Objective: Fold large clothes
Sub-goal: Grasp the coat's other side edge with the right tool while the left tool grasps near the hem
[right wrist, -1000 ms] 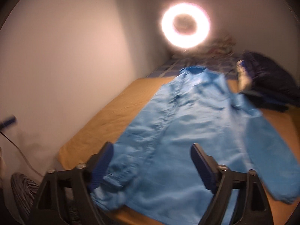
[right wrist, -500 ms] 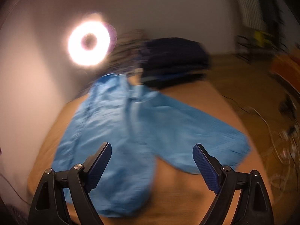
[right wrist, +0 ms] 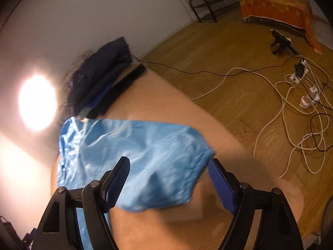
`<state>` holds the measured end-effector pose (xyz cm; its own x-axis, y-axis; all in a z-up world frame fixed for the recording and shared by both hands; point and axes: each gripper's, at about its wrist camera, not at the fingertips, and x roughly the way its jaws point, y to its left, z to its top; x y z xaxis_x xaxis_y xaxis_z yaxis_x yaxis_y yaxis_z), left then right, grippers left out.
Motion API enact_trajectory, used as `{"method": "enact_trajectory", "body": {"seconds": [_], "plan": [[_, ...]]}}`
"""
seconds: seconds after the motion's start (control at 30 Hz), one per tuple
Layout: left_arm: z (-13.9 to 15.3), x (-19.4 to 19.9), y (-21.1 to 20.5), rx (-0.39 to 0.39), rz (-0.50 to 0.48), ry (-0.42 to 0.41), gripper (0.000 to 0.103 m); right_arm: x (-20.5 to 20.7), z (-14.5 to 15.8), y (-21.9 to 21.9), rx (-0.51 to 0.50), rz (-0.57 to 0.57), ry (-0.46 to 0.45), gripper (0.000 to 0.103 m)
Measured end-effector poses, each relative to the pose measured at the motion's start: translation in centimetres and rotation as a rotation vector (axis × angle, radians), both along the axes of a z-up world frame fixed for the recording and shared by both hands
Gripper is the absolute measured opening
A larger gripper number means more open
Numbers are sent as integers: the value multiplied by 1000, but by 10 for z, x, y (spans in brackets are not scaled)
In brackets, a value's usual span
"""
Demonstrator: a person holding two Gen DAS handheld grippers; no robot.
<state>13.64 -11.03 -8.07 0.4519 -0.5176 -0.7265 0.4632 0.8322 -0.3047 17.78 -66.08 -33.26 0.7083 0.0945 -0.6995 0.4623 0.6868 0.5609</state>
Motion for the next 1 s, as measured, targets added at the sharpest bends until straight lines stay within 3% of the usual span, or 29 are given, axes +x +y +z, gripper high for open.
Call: {"method": "enact_trajectory", "body": {"seconds": [0.17, 0.23, 0.3, 0.4, 0.7, 1.0], "plan": [[-17, 5, -12, 41, -22, 29, 86, 18, -10, -7, -26, 24, 30, 74], [-21, 7, -14, 46, -21, 39, 86, 26, -13, -1, -70, 64, 61, 60], [-22, 9, -16, 52, -22, 38, 86, 35, -19, 8, -113, 110, 103, 24], [-20, 10, -18, 57, -23, 27, 86, 34, -18, 19, -175, 140, 114, 2], [-15, 18, -9, 23, 27, 23, 86, 4, 54, 62, -252, 233, -83, 0], [-10, 37, 26, -107, 167, 69, 82, -29, 104, 190, -359, 592, -264, 0]]}}
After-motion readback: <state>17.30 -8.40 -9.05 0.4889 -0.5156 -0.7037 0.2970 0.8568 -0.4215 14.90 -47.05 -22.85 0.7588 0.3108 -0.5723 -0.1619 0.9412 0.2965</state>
